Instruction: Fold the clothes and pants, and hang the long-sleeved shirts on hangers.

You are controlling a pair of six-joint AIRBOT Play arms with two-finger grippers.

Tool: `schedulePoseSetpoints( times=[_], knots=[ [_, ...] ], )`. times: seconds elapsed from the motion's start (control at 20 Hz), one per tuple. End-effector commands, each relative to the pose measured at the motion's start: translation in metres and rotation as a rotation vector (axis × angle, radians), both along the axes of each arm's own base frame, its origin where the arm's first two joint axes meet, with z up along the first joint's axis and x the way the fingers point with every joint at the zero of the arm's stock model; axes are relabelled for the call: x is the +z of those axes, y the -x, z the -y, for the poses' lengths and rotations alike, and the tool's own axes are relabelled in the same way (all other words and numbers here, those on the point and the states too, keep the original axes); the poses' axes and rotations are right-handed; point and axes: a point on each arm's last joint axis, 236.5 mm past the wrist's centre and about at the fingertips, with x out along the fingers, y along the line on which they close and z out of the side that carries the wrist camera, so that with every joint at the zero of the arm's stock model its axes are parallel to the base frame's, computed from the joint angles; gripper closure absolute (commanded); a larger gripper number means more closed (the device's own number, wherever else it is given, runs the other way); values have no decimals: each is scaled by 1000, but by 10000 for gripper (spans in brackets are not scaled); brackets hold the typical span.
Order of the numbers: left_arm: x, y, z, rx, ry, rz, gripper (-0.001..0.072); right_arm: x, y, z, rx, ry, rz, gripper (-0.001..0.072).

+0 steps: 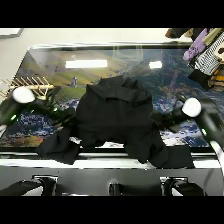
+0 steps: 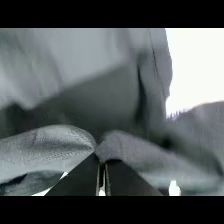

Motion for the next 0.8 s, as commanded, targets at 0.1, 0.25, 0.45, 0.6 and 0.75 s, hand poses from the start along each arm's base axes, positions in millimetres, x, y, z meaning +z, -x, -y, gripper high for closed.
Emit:
schedulePoseSetpoints(
  times=[0.1, 0.25, 0.45, 0.6, 0.75],
  knots=[
    [-61, -94, 22, -18, 12, -65, 684, -55, -96, -3, 45, 53, 37, 679],
    [-82, -124, 27, -18, 12, -63, 626, -75, -115, -4, 26, 57, 70, 660],
    [-64, -142, 17, -29, 22, 13, 153, -37, -120, -2, 189, 94, 164, 496],
    [-29, -140, -22, -75, -99, 137, 150, 16, -83, -8, 400, 127, 213, 281],
    [-10, -115, -53, -83, -229, 218, 148, 32, -22, -40, 580, 149, 229, 274]
  ],
)
